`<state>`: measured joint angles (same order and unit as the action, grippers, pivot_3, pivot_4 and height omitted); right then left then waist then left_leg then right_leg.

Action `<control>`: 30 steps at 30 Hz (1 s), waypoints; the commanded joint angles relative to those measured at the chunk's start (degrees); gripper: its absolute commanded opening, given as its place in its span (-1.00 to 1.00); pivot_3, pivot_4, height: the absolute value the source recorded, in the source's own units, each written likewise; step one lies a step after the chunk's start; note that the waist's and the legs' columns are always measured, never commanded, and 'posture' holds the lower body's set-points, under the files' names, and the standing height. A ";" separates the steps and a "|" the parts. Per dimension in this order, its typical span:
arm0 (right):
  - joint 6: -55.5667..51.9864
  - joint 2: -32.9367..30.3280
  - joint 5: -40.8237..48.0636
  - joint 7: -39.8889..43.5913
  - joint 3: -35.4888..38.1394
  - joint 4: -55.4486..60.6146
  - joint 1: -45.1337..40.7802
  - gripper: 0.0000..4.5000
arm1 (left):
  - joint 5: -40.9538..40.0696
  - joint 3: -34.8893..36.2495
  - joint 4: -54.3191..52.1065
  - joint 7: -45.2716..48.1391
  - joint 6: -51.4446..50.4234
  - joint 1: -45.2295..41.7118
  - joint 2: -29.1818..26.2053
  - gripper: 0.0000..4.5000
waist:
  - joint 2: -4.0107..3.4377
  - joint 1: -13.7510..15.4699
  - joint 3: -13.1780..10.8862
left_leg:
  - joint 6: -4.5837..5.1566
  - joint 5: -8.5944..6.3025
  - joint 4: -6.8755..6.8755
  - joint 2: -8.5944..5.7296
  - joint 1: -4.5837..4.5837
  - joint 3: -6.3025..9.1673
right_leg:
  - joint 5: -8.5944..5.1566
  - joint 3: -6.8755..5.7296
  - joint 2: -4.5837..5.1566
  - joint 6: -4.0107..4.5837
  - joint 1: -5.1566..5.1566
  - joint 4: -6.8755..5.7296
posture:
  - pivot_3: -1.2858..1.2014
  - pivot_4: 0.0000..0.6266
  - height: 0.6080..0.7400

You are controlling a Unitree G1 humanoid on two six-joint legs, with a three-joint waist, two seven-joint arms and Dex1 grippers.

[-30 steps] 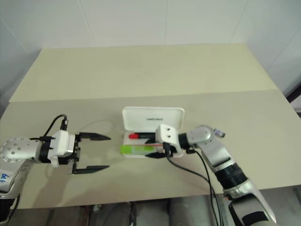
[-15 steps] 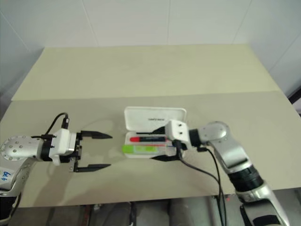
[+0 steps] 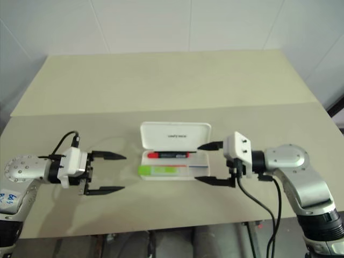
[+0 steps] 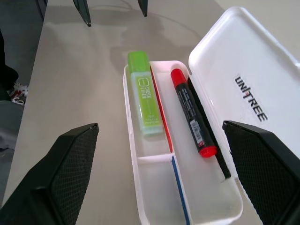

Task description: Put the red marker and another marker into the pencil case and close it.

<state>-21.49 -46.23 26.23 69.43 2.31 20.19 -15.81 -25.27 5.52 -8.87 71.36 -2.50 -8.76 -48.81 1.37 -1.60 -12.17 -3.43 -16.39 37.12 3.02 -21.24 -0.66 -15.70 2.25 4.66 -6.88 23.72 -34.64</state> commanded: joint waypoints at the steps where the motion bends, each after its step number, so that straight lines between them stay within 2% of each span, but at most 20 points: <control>1: 0.76 -1.27 1.66 -0.48 2.88 2.00 0.42 1.00 | 1.10 -0.41 2.04 0.42 2.24 -1.55 0.91 0.29 | 0.00 -0.04 0.00 | 0.00 0.00 0.00 0.00 0.00 0.00 | 0.00 0.00 0.00 0.00 0.00 0.00 | 0.03 -0.52 1.00; 9: 0.72 -1.15 1.89 -2.54 2.89 3.12 0.80 1.00 | 3.68 -3.67 5.16 -0.82 3.29 -4.64 3.99 -0.96 | 0.01 0.02 -0.01 | 0.00 0.00 0.03 0.00 -0.01 -0.03 | 0.04 0.04 -0.01 -0.07 0.00 0.01 | 0.03 -0.52 1.00; 30: -0.41 -1.69 2.96 -5.93 3.52 5.42 0.47 1.00 | 9.69 -9.22 8.83 -3.51 3.89 -9.07 9.30 -0.96 | 0.01 0.03 0.00 | 0.00 0.00 0.04 0.00 -0.02 -0.02 | 0.08 0.05 -0.02 -0.13 -0.01 0.02 | 0.03 -0.52 1.00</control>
<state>-22.07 -47.14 28.27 63.93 4.47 23.38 -15.01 -15.72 -3.44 0.64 68.21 0.67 -17.24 -39.68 1.38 -1.58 -12.18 -3.43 -16.39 37.15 3.02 -21.26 -0.68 -15.62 2.30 4.64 -7.02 23.71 -34.62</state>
